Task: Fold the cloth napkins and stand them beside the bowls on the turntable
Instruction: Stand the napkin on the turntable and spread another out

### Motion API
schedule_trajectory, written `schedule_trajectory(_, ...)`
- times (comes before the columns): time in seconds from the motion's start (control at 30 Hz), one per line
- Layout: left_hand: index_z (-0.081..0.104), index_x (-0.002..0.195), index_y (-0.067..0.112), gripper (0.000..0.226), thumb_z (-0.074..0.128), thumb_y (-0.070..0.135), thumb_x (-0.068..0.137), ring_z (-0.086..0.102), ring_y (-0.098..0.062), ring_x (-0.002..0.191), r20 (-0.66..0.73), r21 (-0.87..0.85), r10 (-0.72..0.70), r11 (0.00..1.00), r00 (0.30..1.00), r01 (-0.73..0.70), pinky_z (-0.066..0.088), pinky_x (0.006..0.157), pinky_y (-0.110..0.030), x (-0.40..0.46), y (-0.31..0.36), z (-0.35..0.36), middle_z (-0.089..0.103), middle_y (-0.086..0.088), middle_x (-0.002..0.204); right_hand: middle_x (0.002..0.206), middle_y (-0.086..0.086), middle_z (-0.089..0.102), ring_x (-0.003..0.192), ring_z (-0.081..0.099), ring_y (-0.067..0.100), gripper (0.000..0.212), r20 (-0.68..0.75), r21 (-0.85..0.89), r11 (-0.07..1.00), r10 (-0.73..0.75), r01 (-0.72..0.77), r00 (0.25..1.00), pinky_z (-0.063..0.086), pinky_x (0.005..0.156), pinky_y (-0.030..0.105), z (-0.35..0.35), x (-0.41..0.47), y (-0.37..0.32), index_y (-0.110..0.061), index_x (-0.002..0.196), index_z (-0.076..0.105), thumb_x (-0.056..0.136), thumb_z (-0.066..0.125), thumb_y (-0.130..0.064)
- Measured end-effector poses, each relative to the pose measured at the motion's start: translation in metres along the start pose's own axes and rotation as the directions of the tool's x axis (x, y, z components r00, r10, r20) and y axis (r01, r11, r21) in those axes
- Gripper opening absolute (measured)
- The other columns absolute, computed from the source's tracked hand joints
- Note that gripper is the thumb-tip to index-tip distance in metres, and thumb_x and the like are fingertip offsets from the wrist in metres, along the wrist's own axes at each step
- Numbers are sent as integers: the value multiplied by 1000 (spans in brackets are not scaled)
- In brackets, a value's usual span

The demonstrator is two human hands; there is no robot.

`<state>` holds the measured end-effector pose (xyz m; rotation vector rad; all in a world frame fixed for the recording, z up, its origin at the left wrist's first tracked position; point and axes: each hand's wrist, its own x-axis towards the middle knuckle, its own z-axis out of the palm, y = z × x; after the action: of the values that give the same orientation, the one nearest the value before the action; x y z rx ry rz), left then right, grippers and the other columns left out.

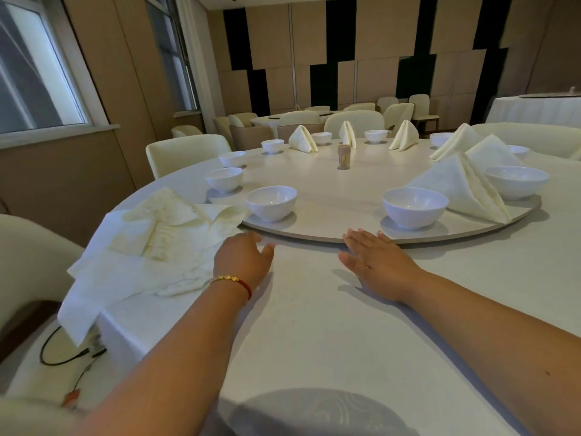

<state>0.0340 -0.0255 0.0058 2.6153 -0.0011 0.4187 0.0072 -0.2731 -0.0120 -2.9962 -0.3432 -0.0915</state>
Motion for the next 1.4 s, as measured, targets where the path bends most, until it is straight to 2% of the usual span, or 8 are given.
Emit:
schedule_trajectory(0.23,56,126,19,47,60,46,88,40,-34,122,-270,85,-323,930,907,357,39,98,-44,11,-87,-49,46,-15,130,162,-6,3,148,0,8,109,-63,-17,1000,13,-14,998,-2,120,34,3,1,-2,-20,155,8,66,-22,-76)
schedule_trajectory(0.53,60,100,13,41,32,42,97,38,-32,116,-13,274,-474,845,880,459,30,81,-42,32,-122,-51,57,-11,107,162,-8,4,148,1,7,120,-69,-56,998,-3,-1,998,-1,120,32,4,2,-4,-22,155,8,59,-26,-85)
schedule_trajectory(0.73,57,68,3,43,37,23,99,57,-35,84,-175,86,-246,961,953,264,40,66,-32,21,-92,-59,56,-14,69,161,-7,7,148,3,7,66,-68,-17,1000,3,-4,998,0,120,30,2,1,-5,-20,154,13,98,13,-54)
schedule_trajectory(0.93,71,85,1,36,49,28,96,57,-27,84,110,-125,34,992,993,-20,42,74,-30,-22,-8,-53,69,-12,90,140,-2,50,131,41,17,47,-226,316,948,40,34,973,30,103,27,-15,-13,-6,-21,133,53,100,31,-46)
schedule_trajectory(1.07,77,90,8,24,58,22,92,61,-10,92,323,-495,199,869,925,-14,43,83,-22,-55,49,-41,72,0,98,110,0,64,102,55,17,43,-442,538,837,179,100,879,39,87,29,-37,-33,-10,-15,109,67,100,36,-43)
schedule_trajectory(1.23,75,92,5,21,56,14,94,61,-8,90,567,-779,386,540,728,320,45,73,-19,-96,106,-12,71,1,107,90,-9,65,86,56,4,46,-593,709,681,433,185,680,38,75,16,-73,-61,-10,-22,94,66,102,27,-46)
schedule_trajectory(1.33,77,90,13,17,60,19,91,58,-14,101,599,-777,490,548,634,310,41,87,-30,-117,121,1,70,9,109,80,-6,63,78,56,5,49,-643,717,648,472,258,603,40,71,16,-88,-81,-13,-19,86,65,103,26,-43)
schedule_trajectory(1.4,74,94,10,15,61,17,90,59,-19,98,593,-784,525,549,611,289,45,92,-34,-126,122,3,70,-1,102,76,-3,63,73,57,6,49,-610,732,627,429,267,666,42,69,16,-90,-90,-16,-18,81,65,103,29,-43)
